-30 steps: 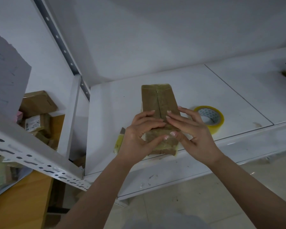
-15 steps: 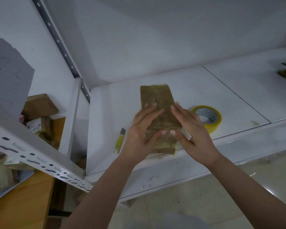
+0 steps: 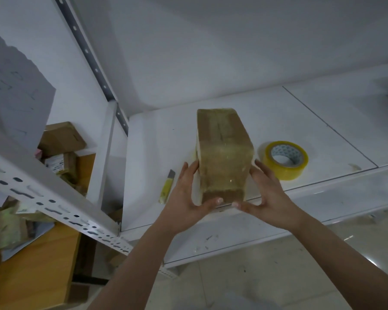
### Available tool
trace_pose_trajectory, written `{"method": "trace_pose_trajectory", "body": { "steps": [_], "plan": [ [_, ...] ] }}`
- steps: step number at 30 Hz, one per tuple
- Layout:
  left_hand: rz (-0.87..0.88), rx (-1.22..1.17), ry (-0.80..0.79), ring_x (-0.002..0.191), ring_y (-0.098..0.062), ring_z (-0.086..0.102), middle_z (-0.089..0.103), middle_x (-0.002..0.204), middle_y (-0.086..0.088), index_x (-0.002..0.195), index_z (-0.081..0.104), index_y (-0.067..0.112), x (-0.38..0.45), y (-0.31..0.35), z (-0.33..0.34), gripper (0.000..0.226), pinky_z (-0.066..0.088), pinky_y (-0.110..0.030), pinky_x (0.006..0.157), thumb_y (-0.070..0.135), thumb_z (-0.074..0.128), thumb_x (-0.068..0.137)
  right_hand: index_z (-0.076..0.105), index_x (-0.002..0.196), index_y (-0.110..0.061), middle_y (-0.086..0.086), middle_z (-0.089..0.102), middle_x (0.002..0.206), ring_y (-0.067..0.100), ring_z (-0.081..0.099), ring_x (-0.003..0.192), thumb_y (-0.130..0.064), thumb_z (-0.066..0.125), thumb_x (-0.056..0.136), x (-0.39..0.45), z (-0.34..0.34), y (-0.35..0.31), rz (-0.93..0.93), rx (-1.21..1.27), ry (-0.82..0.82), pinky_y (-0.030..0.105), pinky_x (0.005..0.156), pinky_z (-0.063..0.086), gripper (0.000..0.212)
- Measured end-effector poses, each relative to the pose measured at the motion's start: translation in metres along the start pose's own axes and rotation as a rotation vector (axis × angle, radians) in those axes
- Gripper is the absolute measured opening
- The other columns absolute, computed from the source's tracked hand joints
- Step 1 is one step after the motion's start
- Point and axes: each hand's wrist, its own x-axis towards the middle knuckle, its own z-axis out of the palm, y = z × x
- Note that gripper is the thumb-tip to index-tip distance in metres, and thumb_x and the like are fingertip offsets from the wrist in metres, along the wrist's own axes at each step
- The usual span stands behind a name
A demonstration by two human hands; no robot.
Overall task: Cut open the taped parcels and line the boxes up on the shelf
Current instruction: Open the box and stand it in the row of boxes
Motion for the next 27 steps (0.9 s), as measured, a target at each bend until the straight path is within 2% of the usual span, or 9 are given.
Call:
{"method": "trace_pose_trajectory", "body": {
  "steps": [6,10,12,14,16,19,22,25,27],
  "plan": [
    [0.143,-0.132,0.001,0.145,-0.009,0.028,0.030,0.156,0.005,0.153,0.015,0.011,0.014,0.035,-0.032,0.118,0.029,-0.048,0.117,0.071,0.070,0.068,0.024,0.144,-0.041,-0.006,0.035,0.153,0.019,0.026,0.146,-0.081,0.056,0.071,0.017,-0.047,-0.032,-0.138,0.419,0.095,0.054,0.117,0.024,0.089],
    [0.125,-0.082,0.044,0.136,-0.006,0.041,0.042,0.147,0.011,0.151,0.024,0.022,0.024,0.047,-0.039,0.085,0.043,-0.033,0.109,0.044,0.070,0.083,0.028,0.149,-0.028,-0.007,0.044,0.147,0.014,0.036,0.140,-0.071,0.063,0.074,0.027,-0.058,-0.047,-0.120,0.316,0.116,0.051,0.115,0.031,0.094],
    [0.118,-0.062,0.087,0.117,0.004,0.054,0.057,0.124,0.020,0.144,0.037,0.023,0.029,0.050,-0.038,0.054,0.052,-0.015,0.086,0.026,0.061,0.095,0.029,0.151,-0.025,-0.015,0.050,0.138,0.002,0.044,0.133,-0.061,0.064,0.076,0.031,-0.058,-0.048,-0.068,0.292,0.142,0.034,0.113,0.036,0.091],
    [0.080,-0.027,0.175,0.086,0.010,0.061,0.063,0.086,0.025,0.114,0.056,0.027,0.036,0.052,-0.039,0.019,0.047,-0.005,0.066,0.015,0.051,0.100,0.040,0.147,-0.022,-0.019,0.061,0.117,-0.017,0.054,0.107,-0.040,0.061,0.090,0.037,-0.057,-0.046,-0.031,0.290,0.181,0.005,0.091,0.042,0.063],
    [0.005,-0.004,0.242,0.065,0.004,0.058,0.059,0.065,0.018,0.085,0.056,0.029,0.045,0.052,-0.040,0.022,0.039,-0.005,0.055,0.013,0.049,0.099,0.056,0.134,-0.020,-0.018,0.066,0.098,-0.024,0.055,0.083,-0.030,0.057,0.097,0.045,-0.059,-0.046,0.016,0.185,0.257,-0.004,0.069,0.038,0.038],
    [-0.114,0.093,0.236,0.066,-0.004,0.054,0.058,0.069,0.009,0.079,0.058,0.019,0.058,0.049,-0.035,0.019,0.038,-0.009,0.052,0.015,0.052,0.096,0.063,0.126,-0.015,-0.005,0.069,0.108,-0.010,0.059,0.085,-0.043,0.057,0.095,0.057,-0.061,-0.045,0.125,0.030,0.236,0.006,0.069,0.040,0.042],
    [-0.211,0.153,0.225,0.076,-0.007,0.059,0.059,0.079,0.011,0.096,0.064,0.014,0.063,0.044,-0.027,0.018,0.037,-0.009,0.053,0.029,0.054,0.097,0.058,0.127,-0.019,-0.003,0.067,0.116,0.009,0.059,0.093,-0.050,0.061,0.089,0.059,-0.056,-0.040,0.236,-0.052,0.039,0.024,0.073,0.044,0.049],
    [-0.340,-0.024,0.185,0.079,-0.004,0.062,0.066,0.102,0.005,0.126,0.059,0.012,0.059,0.044,-0.031,0.049,0.051,-0.014,0.051,0.047,0.061,0.091,0.052,0.129,-0.022,-0.001,0.067,0.112,0.015,0.060,0.095,-0.050,0.063,0.088,0.054,-0.050,-0.037,0.303,-0.124,-0.091,0.033,0.080,0.050,0.051],
    [-0.387,0.034,0.130,0.081,-0.006,0.062,0.063,0.110,0.005,0.130,0.051,0.015,0.052,0.047,-0.037,0.063,0.058,-0.025,0.057,0.058,0.063,0.085,0.050,0.128,-0.022,-0.001,0.066,0.106,0.019,0.062,0.096,-0.051,0.062,0.086,0.052,-0.050,-0.036,0.330,-0.180,-0.110,0.038,0.082,0.053,0.052]
  ]
}}
